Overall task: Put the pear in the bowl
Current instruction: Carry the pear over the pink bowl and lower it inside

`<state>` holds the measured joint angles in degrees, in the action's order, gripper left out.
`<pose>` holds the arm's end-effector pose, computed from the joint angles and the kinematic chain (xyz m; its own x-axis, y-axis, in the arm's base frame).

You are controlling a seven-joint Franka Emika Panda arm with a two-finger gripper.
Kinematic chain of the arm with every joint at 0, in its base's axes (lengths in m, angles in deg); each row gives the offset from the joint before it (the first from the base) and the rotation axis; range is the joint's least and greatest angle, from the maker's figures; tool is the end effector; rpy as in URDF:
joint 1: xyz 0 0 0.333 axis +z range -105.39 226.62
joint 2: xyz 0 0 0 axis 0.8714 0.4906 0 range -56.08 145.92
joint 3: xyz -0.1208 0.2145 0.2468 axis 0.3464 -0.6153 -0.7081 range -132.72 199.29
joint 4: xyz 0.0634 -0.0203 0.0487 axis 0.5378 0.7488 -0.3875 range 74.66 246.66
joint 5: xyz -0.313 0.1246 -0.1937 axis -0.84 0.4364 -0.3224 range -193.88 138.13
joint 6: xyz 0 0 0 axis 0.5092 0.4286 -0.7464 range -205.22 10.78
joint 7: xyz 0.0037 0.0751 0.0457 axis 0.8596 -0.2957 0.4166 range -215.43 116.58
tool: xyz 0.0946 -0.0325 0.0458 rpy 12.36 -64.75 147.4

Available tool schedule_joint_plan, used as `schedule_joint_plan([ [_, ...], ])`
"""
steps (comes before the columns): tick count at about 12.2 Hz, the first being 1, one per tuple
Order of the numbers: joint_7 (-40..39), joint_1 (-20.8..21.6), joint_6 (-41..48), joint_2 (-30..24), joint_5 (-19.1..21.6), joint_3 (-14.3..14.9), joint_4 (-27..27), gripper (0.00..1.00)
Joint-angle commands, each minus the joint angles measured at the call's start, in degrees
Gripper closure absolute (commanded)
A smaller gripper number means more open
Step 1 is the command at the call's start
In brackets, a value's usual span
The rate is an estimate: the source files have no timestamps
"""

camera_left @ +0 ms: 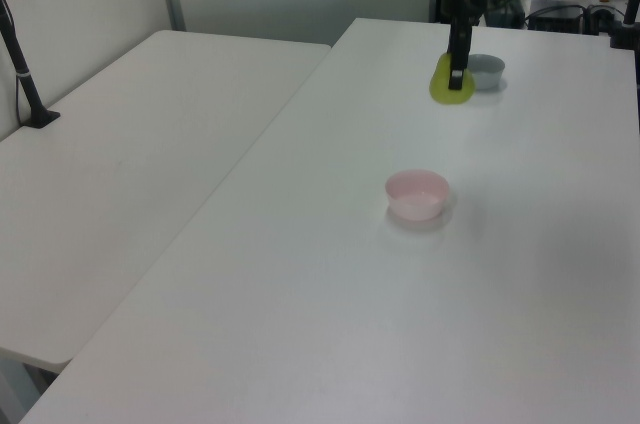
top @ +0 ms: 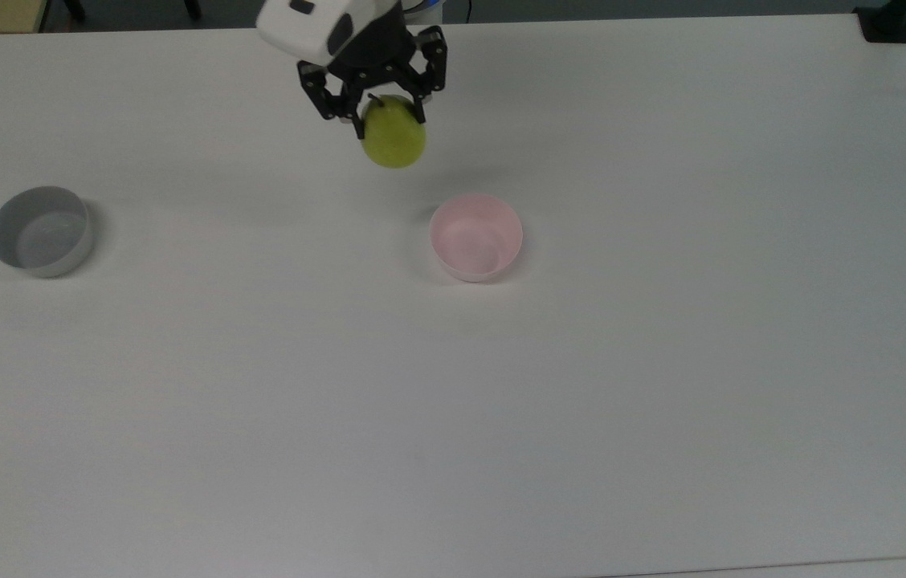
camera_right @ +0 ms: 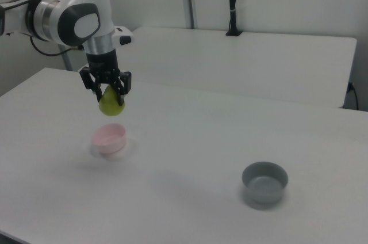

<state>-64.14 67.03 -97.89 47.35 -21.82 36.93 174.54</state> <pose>0.5743 0.0366 0.5429 0.9621 0.2685 0.0466 0.2718 -0.9582 -0.0898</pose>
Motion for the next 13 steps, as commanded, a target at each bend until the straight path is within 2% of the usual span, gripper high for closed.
schedule_joint_plan([
  [1, 1.1, 3.2, -4.0, 1.1, -0.3, 0.3, 2.4, 1.0],
  [5, 5.6, 6.9, -13.7, 4.2, -2.0, -0.2, 7.0, 1.0],
  [6, 7.1, 6.8, -15.6, 5.6, -2.8, -1.5, 7.2, 1.0],
  [8, 9.4, 7.3, -19.6, 8.4, -3.2, -1.9, 7.1, 1.0],
  [13, 12.2, 7.7, -23.2, 12.5, -5.2, -3.5, 6.9, 1.0],
])
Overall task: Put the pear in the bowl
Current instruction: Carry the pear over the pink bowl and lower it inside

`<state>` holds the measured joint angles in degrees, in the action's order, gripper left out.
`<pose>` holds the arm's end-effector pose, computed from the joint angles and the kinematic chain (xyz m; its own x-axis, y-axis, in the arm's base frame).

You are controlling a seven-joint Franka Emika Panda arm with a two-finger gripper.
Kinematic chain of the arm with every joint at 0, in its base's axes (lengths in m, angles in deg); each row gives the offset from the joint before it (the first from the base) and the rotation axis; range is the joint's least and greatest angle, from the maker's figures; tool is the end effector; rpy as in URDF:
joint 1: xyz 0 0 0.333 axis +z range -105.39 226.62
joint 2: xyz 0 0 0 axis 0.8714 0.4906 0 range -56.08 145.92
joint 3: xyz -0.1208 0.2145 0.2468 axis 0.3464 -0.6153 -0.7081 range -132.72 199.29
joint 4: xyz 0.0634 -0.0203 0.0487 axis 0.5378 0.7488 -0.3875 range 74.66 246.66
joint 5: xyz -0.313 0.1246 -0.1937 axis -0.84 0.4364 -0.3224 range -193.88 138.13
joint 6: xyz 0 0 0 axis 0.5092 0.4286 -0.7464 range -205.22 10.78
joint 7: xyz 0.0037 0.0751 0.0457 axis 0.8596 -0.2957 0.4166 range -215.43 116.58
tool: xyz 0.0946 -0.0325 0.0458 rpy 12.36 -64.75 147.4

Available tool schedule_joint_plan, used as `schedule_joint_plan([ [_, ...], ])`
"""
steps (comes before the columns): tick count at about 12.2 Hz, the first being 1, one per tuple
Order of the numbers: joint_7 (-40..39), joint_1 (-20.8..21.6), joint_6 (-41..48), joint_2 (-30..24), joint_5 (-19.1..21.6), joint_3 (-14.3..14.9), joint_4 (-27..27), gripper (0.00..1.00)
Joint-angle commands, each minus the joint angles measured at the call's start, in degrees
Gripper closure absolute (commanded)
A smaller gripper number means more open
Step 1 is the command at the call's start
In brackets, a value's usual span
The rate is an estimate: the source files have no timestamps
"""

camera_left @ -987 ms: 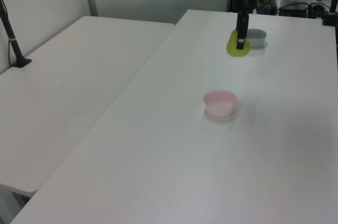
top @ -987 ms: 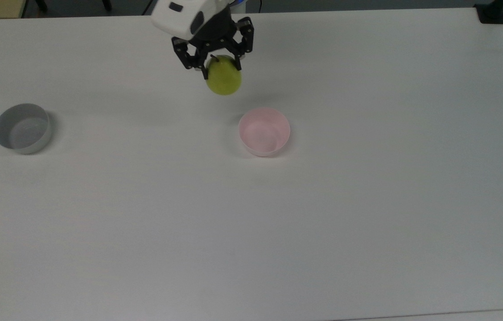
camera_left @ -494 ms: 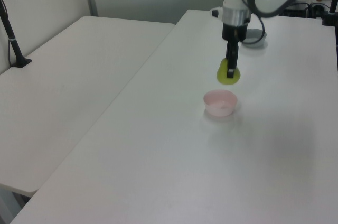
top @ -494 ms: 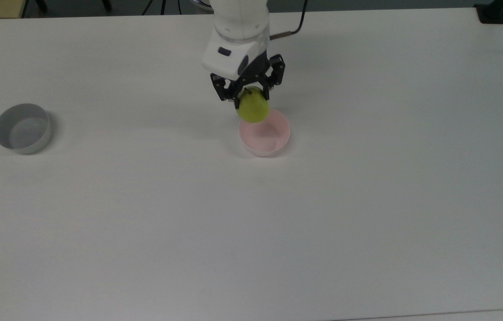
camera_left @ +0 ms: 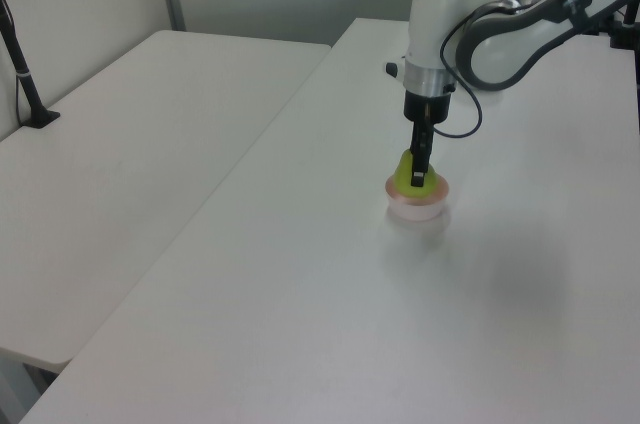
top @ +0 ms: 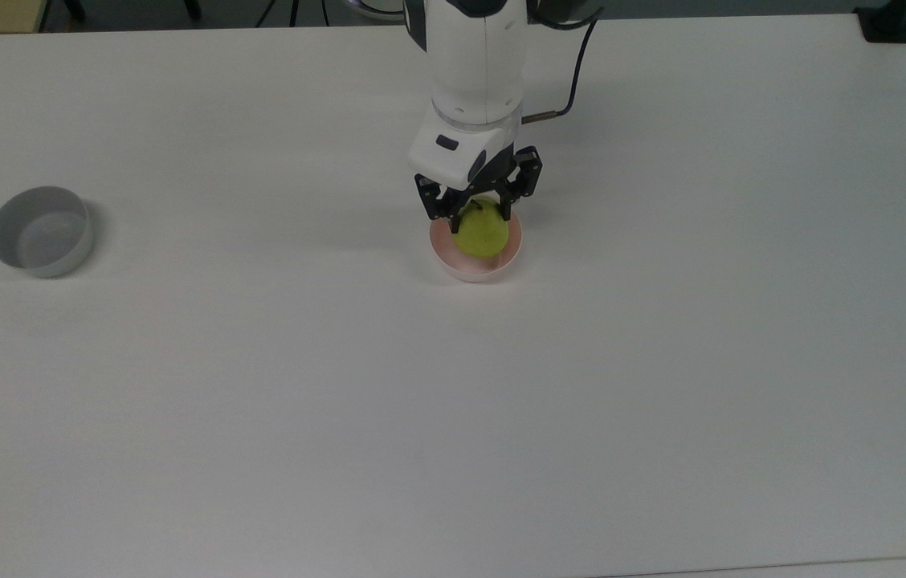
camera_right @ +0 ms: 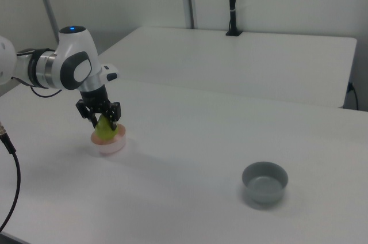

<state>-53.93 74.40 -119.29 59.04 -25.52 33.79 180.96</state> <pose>0.6045 0.1442 0.4018 0.9564 0.2802 0.0829 0.2831 -0.9588 -0.0255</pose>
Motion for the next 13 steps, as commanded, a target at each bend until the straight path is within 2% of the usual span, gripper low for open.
schedule_joint_plan([
  [1, 2.0, 0.4, -1.8, 1.5, -1.5, -0.4, 0.3, 1.0],
  [2, 2.0, 0.4, -1.8, 1.8, -2.1, -0.7, 0.3, 0.98],
  [3, 2.2, 0.3, -1.8, 1.9, -2.4, -0.7, 0.3, 0.9],
  [5, 3.0, -0.2, -1.7, 2.0, -2.4, -0.7, 0.2, 0.41],
  [6, 3.0, -0.4, -1.7, 2.1, -2.5, -0.7, 0.1, 0.33],
  [7, 3.0, -0.5, -1.7, 2.0, -2.5, -0.7, 0.0, 0.2],
  [8, 3.0, -0.4, -1.6, 1.8, -2.5, -0.7, 0.1, 0.0],
  [13, 6.5, -1.3, -0.7, 0.3, -2.5, -0.7, -1.1, 0.0],
])
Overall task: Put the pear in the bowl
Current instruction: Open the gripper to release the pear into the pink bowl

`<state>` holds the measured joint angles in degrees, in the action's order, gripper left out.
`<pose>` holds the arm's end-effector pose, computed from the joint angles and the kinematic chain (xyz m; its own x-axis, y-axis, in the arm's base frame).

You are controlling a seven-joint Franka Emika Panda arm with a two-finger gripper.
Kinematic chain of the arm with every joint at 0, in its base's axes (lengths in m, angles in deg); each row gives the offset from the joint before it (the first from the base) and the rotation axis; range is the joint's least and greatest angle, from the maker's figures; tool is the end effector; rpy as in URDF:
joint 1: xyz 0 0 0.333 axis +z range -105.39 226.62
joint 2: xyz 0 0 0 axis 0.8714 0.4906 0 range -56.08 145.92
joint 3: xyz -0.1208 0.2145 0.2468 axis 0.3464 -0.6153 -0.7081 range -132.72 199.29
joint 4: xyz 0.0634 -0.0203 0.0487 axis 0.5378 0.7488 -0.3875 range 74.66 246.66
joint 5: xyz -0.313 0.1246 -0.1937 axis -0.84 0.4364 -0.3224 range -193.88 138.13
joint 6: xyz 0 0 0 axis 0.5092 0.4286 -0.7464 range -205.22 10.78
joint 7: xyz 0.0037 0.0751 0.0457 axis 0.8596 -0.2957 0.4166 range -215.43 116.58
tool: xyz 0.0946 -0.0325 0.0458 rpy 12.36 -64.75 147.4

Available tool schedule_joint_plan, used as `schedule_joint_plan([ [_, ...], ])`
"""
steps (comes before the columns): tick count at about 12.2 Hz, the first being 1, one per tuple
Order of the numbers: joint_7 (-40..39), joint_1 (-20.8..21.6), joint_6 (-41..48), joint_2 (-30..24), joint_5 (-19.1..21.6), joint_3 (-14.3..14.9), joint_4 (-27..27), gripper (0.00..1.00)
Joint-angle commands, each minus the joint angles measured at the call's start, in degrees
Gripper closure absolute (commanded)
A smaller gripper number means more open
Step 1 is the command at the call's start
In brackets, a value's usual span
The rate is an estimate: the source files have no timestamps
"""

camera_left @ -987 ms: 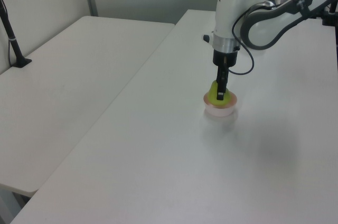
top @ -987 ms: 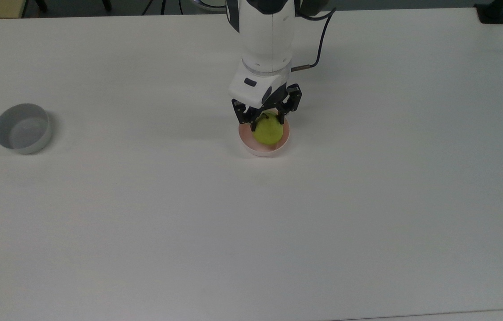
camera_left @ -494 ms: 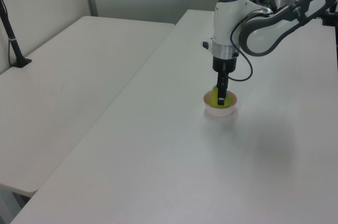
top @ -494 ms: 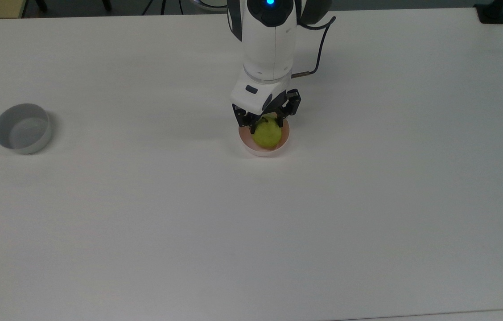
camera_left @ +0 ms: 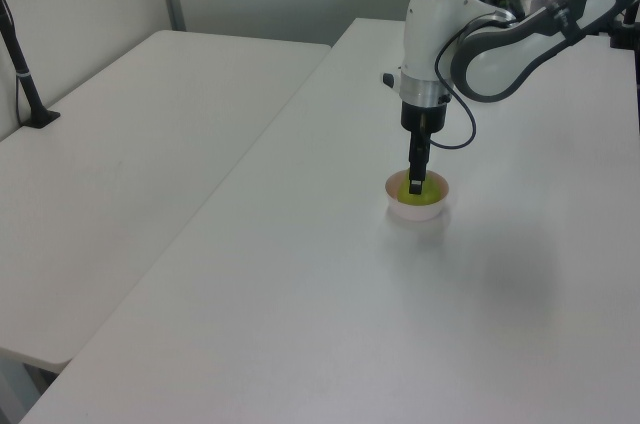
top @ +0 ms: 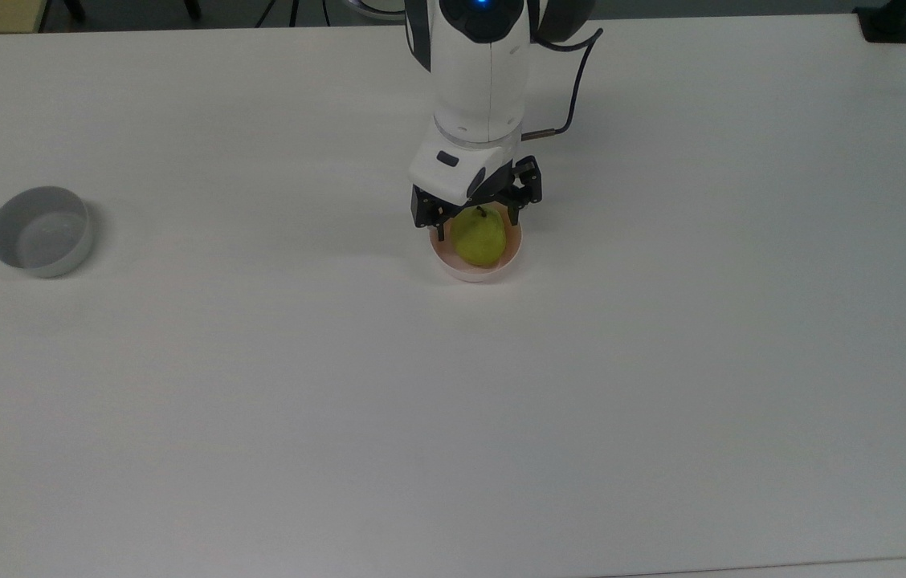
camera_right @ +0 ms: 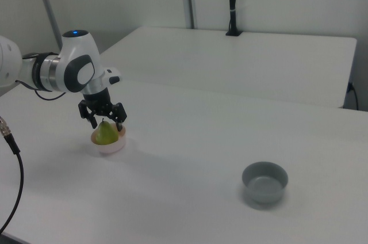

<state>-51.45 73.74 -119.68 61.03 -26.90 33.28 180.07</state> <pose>0.6117 0.1432 0.3878 0.9657 0.2503 0.0691 0.2517 -0.9677 -0.0116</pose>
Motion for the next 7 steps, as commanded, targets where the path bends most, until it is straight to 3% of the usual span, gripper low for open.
schedule_joint_plan([
  [1, 5.1, -0.8, -0.3, -2.6, -1.2, -0.2, -0.3, 0.0],
  [3, 5.1, -1.9, 5.3, -4.6, -1.2, -0.2, -2.6, 0.0],
  [7, 5.2, -6.8, 24.6, -9.3, -1.5, -0.2, -10.6, 0.0],
])
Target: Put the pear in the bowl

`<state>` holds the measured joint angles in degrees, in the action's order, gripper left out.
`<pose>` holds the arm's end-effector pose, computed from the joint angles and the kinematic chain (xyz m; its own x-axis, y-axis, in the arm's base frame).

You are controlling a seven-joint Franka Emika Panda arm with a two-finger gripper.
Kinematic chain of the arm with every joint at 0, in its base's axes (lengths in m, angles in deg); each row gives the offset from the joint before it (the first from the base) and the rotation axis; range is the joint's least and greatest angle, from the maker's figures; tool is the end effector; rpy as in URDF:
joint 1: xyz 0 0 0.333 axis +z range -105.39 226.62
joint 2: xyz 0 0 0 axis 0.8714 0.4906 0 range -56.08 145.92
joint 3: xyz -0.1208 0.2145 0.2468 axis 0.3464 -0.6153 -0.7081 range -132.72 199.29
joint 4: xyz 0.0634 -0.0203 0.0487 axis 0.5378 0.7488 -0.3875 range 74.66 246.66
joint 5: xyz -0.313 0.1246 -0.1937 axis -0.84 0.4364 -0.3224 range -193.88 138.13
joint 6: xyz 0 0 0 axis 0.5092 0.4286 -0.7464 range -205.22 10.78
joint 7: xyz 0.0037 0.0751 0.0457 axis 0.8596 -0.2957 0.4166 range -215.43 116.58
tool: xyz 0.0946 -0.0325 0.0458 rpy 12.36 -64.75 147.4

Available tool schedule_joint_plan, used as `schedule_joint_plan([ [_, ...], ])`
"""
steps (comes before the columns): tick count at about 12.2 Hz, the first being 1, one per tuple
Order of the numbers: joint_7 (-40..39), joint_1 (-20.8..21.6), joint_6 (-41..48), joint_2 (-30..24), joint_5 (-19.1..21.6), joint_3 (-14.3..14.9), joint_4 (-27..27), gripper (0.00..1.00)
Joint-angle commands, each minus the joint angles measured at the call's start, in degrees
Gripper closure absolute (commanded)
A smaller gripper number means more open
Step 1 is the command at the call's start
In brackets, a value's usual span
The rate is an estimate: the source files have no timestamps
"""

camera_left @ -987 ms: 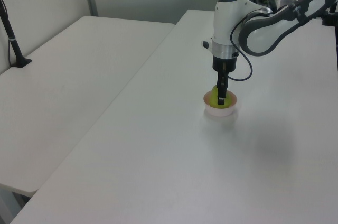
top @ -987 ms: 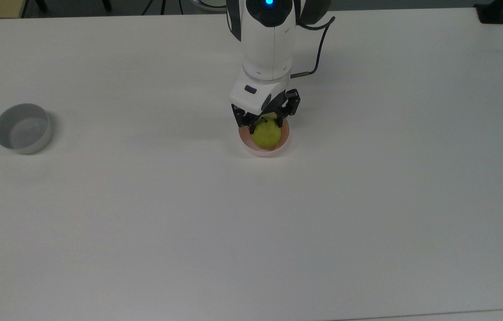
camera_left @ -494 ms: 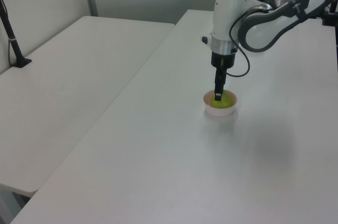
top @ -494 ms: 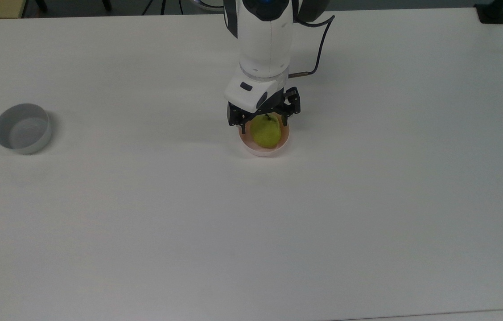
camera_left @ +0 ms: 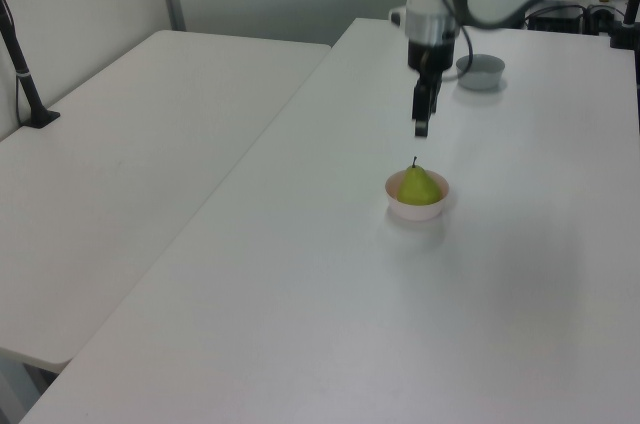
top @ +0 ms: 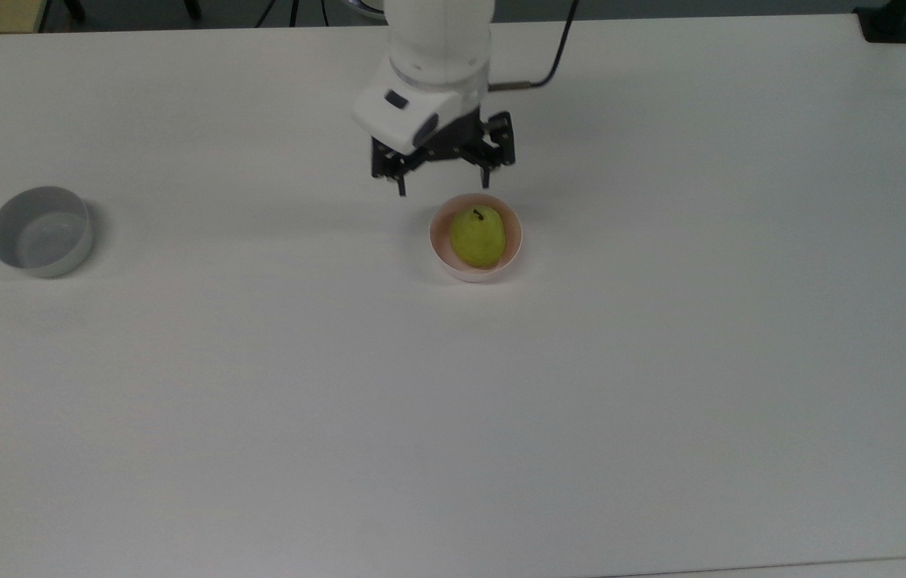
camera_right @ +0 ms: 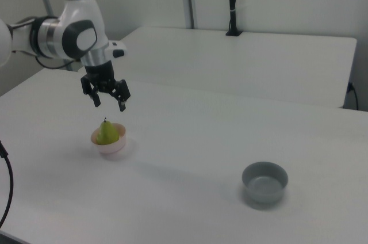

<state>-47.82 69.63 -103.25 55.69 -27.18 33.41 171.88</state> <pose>0.6115 0.0965 0.4859 0.9924 0.1220 0.0178 0.1222 -0.9924 -0.0115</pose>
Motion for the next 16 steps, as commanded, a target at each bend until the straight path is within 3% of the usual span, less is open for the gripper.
schedule_joint_plan([
  [1, 1.6, -4.2, 12.4, -5.0, -1.2, -0.4, -4.1, 0.0],
  [4, 1.7, -9.1, 18.1, -8.1, -0.5, -0.7, -7.1, 0.0],
  [11, 0.0, -13.0, 18.1, -12.3, -0.4, 0.0, -6.7, 0.0],
  [14, -8.8, -14.7, 17.2, -12.2, -0.4, 0.0, -6.7, 0.0],
  [16, -10.6, -15.0, 14.4, -12.0, -0.4, 0.0, -6.6, 0.0],
])
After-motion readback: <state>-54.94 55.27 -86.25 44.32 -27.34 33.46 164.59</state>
